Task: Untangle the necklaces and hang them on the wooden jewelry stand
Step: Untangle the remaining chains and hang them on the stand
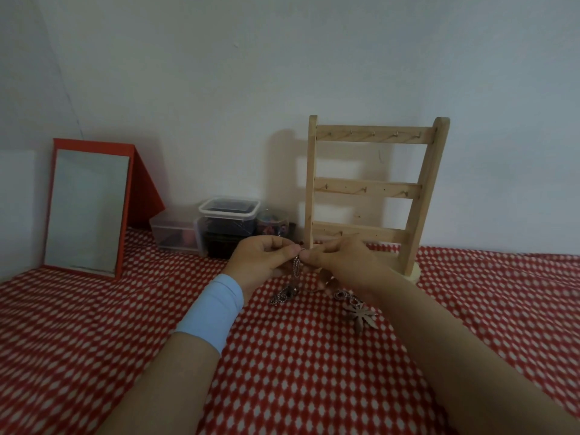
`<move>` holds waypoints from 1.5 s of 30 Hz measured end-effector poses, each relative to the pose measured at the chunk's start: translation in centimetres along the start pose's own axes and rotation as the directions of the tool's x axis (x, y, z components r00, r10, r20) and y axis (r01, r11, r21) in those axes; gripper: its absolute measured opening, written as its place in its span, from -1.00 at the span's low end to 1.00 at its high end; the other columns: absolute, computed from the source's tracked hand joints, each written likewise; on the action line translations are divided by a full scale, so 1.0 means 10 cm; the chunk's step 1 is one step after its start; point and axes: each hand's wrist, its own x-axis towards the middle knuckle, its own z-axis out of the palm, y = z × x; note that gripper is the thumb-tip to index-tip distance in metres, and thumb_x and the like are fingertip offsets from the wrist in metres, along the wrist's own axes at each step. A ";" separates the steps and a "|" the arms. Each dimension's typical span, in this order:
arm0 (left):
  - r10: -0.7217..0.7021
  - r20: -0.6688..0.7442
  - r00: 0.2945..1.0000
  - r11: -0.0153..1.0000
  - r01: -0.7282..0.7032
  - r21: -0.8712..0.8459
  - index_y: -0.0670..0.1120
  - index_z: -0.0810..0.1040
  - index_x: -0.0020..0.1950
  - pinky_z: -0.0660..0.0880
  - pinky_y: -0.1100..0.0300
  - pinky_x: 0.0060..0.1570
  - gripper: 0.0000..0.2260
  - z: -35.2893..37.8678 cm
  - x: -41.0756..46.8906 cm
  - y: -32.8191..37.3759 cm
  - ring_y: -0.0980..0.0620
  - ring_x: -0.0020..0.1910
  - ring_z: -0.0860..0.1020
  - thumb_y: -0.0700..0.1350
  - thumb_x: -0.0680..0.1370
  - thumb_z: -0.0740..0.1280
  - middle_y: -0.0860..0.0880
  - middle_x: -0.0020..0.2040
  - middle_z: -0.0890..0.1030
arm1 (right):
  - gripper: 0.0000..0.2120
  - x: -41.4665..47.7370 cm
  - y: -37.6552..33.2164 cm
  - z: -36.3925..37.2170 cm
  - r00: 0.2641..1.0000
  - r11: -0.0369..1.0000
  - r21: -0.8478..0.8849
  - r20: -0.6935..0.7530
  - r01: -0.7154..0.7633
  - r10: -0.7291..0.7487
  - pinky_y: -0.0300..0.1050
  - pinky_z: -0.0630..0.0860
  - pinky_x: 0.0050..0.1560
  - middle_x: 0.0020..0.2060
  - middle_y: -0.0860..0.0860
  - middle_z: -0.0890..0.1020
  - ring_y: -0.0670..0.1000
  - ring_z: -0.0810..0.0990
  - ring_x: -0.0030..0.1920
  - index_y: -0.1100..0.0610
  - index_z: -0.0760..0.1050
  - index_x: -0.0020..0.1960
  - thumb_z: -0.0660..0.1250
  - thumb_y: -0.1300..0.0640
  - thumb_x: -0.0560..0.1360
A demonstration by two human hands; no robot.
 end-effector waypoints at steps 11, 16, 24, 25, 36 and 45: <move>0.058 0.045 0.997 0.976 -0.066 0.209 -0.10 0.65 -0.05 0.61 0.25 -0.17 -0.87 0.04 -0.01 -0.04 0.10 -0.19 0.66 -0.30 0.47 0.47 -0.03 -0.17 0.69 | -0.91 0.04 0.05 -0.05 0.996 0.989 -0.124 0.022 -0.078 0.082 -0.18 0.58 -0.37 -0.34 0.10 0.69 -0.01 0.61 -0.41 0.18 0.68 -0.01 0.47 0.16 0.54; 0.099 -0.034 0.994 0.965 -0.088 0.248 -0.05 0.65 -0.10 0.61 0.22 -0.17 -0.88 0.05 0.01 -0.03 0.11 -0.24 0.64 -0.27 0.48 0.44 -0.03 -0.19 0.69 | -0.90 0.07 0.07 -0.01 0.999 0.998 0.042 0.013 -0.037 0.036 -0.09 0.61 -0.35 -0.27 0.16 0.69 0.06 0.63 -0.37 0.23 0.68 -0.01 0.43 0.20 0.56; 0.059 -0.031 0.998 0.981 -0.053 0.185 -0.07 0.63 -0.04 0.59 0.20 -0.19 -0.93 0.08 0.01 -0.01 0.00 -0.06 0.65 -0.22 0.53 0.40 -0.07 -0.06 0.69 | -0.71 0.04 0.05 0.09 0.984 0.993 0.059 0.148 -0.106 0.096 -0.06 0.57 -0.35 -0.18 0.15 0.58 0.00 0.54 -0.34 0.26 0.56 0.12 0.17 0.08 0.70; 0.002 -0.002 1.000 0.992 -0.002 0.125 -0.09 0.64 0.01 0.62 0.15 -0.19 -0.93 0.08 0.00 0.00 -0.02 -0.04 0.66 -0.19 0.54 0.41 -0.09 -0.04 0.69 | -0.70 0.04 0.05 0.08 0.987 0.991 0.096 0.141 -0.094 0.080 -0.06 0.58 -0.34 -0.17 0.14 0.59 0.01 0.55 -0.31 0.26 0.56 0.14 0.17 0.07 0.70; 0.100 0.012 0.995 0.940 -0.098 0.327 -0.06 0.67 0.03 0.57 0.28 -0.25 -0.85 0.00 0.02 0.11 0.15 -0.36 0.59 -0.05 0.59 0.34 0.01 -0.33 0.62 | -0.87 0.05 0.07 0.03 0.997 0.995 0.079 0.028 0.067 -0.070 0.02 0.69 -0.21 -0.10 0.25 0.71 0.07 0.65 -0.25 0.21 0.71 -0.04 0.47 0.15 0.54; 0.191 0.053 0.980 0.915 -0.198 0.352 0.00 0.64 -0.01 0.49 0.34 -0.08 -0.91 0.03 0.01 0.08 0.21 -0.14 0.62 -0.06 0.59 0.34 0.09 -0.13 0.68 | -0.87 0.02 0.01 -0.04 0.996 0.991 0.134 0.094 -0.005 -0.008 -0.06 0.65 -0.31 -0.16 0.11 0.73 0.00 0.60 -0.36 0.24 0.70 -0.02 0.43 0.18 0.56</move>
